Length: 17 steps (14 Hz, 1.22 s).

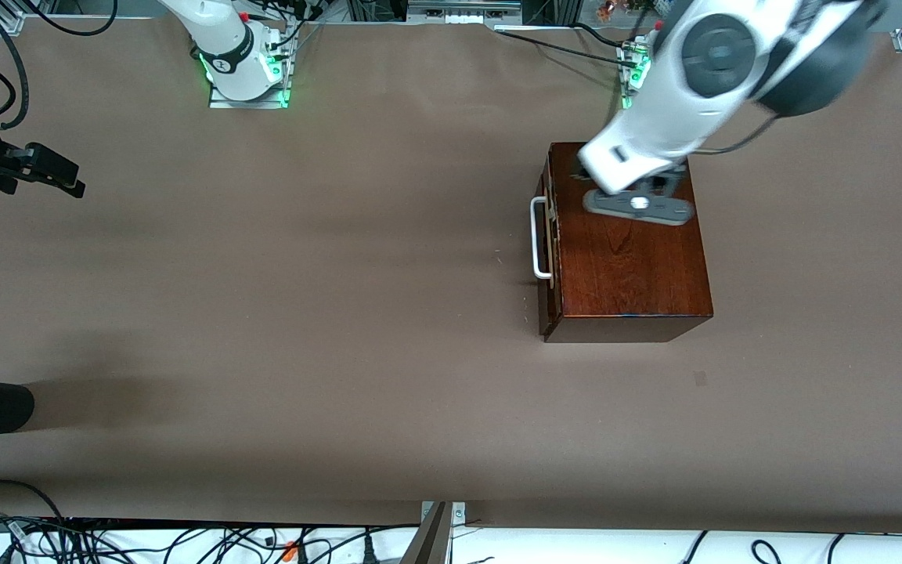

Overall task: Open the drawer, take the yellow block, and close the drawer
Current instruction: 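Reach the left gripper down to the white drawer handle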

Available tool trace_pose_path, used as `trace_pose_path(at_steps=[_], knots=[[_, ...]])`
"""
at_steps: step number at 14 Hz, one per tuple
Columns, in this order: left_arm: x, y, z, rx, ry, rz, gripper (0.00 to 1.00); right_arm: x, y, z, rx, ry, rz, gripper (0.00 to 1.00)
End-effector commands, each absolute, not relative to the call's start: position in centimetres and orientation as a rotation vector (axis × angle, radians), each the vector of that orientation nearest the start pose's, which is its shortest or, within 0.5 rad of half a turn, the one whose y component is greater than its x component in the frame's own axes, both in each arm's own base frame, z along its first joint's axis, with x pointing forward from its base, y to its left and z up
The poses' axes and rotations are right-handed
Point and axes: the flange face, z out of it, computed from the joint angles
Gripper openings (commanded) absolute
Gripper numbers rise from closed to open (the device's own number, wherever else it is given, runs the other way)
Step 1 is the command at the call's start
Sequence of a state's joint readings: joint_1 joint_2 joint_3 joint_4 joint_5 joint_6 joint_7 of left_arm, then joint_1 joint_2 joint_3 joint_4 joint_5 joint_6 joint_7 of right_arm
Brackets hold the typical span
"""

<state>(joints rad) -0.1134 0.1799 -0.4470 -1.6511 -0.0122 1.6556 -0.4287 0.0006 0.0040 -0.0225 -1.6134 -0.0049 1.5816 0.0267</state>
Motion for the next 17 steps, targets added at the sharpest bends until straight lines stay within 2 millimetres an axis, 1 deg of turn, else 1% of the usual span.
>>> trace_pose_path(at_steps=[1, 2, 4, 7, 9, 10, 12, 13, 16, 17], knots=[[50.5, -36.1, 47.4, -3.151, 0.138, 0.280, 1.00, 55.1, -1.5, 60.7, -3.145, 0.060, 0.048, 1.00], [50.0, -37.8, 45.8, -3.142, 0.135, 0.280, 1.00, 55.1, -1.5, 60.7, -3.145, 0.060, 0.048, 1.00], [49.5, -40.1, 43.2, -3.133, 0.161, 0.249, 1.00, 55.1, -1.5, 60.7, -3.145, 0.060, 0.048, 1.00], [48.8, -42.2, 39.8, -3.067, 0.174, 0.185, 1.00, 55.1, -1.5, 60.7, -3.145, 0.060, 0.048, 1.00], [47.6, -43.2, 37.8, -2.990, 0.244, 0.120, 1.00, 55.1, -1.5, 60.7, -3.145, 0.060, 0.048, 1.00], [46.8, -43.1, 36.4, -2.956, 0.246, 0.101, 1.00, 55.1, -1.4, 60.7, -3.145, 0.058, 0.048, 1.00], [45.7, -42.9, 33.9, -2.950, 0.216, 0.064, 1.00, 55.1, -1.5, 60.7, -3.145, 0.060, 0.048, 1.00], [45.5, -42.9, 33.4, -2.956, 0.198, 0.059, 1.00, 55.1, -1.5, 60.7, -3.145, 0.060, 0.048, 1.00], [45.1, -42.6, 32.3, -2.928, 0.219, 0.057, 1.00, 55.1, -1.5, 60.7, -3.145, 0.060, 0.048, 1.00], [45.0, -42.5, 32.2, -2.920, 0.224, 0.051, 1.00, 55.1, -1.5, 60.7, -3.145, 0.060, 0.048, 1.00]])
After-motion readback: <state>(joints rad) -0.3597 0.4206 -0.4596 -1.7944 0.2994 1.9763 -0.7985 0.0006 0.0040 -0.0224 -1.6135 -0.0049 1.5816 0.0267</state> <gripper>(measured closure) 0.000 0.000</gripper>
